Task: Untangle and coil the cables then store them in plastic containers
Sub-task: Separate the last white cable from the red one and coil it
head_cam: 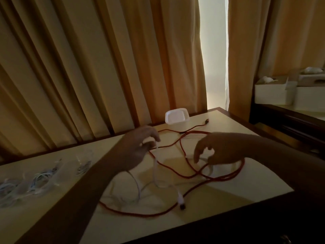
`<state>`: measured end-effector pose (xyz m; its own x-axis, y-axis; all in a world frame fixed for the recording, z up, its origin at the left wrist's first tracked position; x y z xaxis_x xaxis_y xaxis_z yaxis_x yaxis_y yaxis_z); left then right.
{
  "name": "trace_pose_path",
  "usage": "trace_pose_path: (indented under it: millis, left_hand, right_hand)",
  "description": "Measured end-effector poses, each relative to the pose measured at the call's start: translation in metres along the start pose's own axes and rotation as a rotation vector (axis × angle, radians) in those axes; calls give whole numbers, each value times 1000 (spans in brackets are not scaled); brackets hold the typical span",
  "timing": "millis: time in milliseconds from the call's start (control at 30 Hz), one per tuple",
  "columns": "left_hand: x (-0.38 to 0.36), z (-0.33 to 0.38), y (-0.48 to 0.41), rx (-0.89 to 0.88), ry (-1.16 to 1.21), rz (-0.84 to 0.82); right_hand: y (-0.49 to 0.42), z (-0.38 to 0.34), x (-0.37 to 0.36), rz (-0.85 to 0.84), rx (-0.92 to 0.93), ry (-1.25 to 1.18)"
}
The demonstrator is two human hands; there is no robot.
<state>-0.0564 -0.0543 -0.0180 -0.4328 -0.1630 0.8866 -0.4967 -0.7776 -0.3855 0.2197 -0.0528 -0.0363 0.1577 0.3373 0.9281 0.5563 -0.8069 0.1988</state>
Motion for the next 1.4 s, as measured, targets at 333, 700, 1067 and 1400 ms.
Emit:
trace_pose_path:
  millis: [333,700,1067,1400]
  left_hand:
    - [9,-11,-43,230,-507,-202]
    - [-41,97,-13,149,141,-226]
    - [-9,84,-17,194,103,-307]
    - [28,73,-22,310,841,223]
  right_hand:
    - [14,23,-13,12,31,-77]
    - [25,10,-8,394,33,-34]
    - [30,-1,19,706,74,50]
    - [47,-44,33,113,147,-1293]
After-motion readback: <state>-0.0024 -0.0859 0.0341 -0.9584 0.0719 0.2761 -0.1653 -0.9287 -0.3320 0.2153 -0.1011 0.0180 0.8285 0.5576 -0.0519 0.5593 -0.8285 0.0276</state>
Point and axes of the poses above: each hand's wrist, its own y-axis away from the middle knuckle, its own x-axis out of the back of the hand, z = x × y, the point moved 1 cm from there along -y, towards the middle knuckle, and after that the axes turned 1 degree about y, right-handed, at the moved point
